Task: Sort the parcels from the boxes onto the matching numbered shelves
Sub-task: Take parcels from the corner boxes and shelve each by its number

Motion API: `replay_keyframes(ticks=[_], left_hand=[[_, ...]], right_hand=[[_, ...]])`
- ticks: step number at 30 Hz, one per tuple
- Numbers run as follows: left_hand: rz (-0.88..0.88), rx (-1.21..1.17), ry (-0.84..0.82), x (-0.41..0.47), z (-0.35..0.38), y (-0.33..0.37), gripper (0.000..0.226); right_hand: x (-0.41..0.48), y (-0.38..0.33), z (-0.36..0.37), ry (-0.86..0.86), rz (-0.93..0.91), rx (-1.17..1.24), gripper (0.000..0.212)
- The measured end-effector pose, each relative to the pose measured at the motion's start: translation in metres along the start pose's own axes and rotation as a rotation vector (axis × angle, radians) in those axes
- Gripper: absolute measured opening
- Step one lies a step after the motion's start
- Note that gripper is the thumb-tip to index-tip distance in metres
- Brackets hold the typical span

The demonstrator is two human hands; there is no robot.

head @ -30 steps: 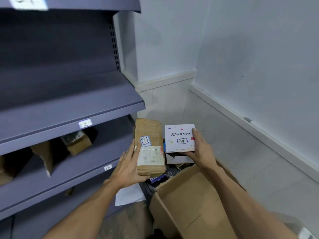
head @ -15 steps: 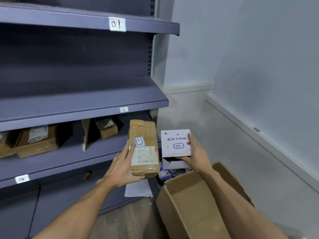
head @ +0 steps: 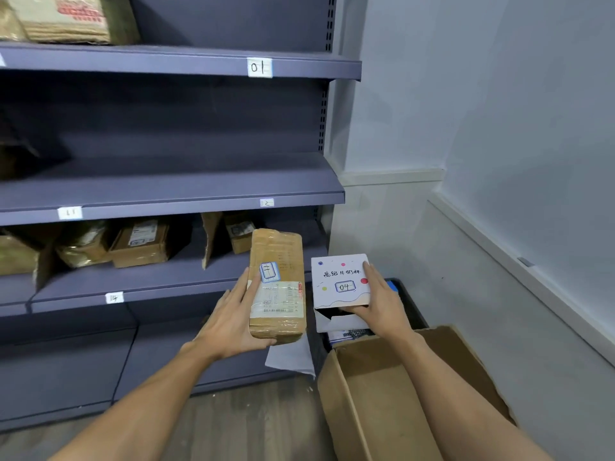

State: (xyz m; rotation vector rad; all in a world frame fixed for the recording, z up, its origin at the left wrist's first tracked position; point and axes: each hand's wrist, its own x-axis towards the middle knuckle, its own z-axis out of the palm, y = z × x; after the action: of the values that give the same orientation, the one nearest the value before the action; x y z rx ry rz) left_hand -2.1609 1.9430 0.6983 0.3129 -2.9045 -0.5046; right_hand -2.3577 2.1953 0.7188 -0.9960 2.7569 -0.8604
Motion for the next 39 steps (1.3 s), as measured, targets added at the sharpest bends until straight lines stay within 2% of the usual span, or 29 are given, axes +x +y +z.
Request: replay_keyframes(ticks=[8,20,28,36,39], left_hand=[[-0.096,0.026,0.057,-0.055,-0.020,0.003,0.136],[-0.220,0.067,0.151,-0.126,-0.070,-0.045,0.138],[-0.256,0.063,0.247,-0.175,-0.122,-0.100,0.138],[-0.189,0.112,0.284,-0.200,-0.191,-0.167,0.138],[-0.228,0.103,0.290,-0.199,-0.213,-0.192,0.140]], right_hand=[[-0.008,-0.038,0.018,-0.073,-0.121,0.029,0.102],[-0.004,-0.132,0.050,-0.108,-0.277,0.081,0.103],[-0.008,-0.222,0.079,-0.113,-0.364,0.096,0.101],[0.004,-0.315,0.100,-0.043,-0.417,0.099,0.103],[0.016,-0.342,0.106,-0.005,-0.428,0.085,0.103]])
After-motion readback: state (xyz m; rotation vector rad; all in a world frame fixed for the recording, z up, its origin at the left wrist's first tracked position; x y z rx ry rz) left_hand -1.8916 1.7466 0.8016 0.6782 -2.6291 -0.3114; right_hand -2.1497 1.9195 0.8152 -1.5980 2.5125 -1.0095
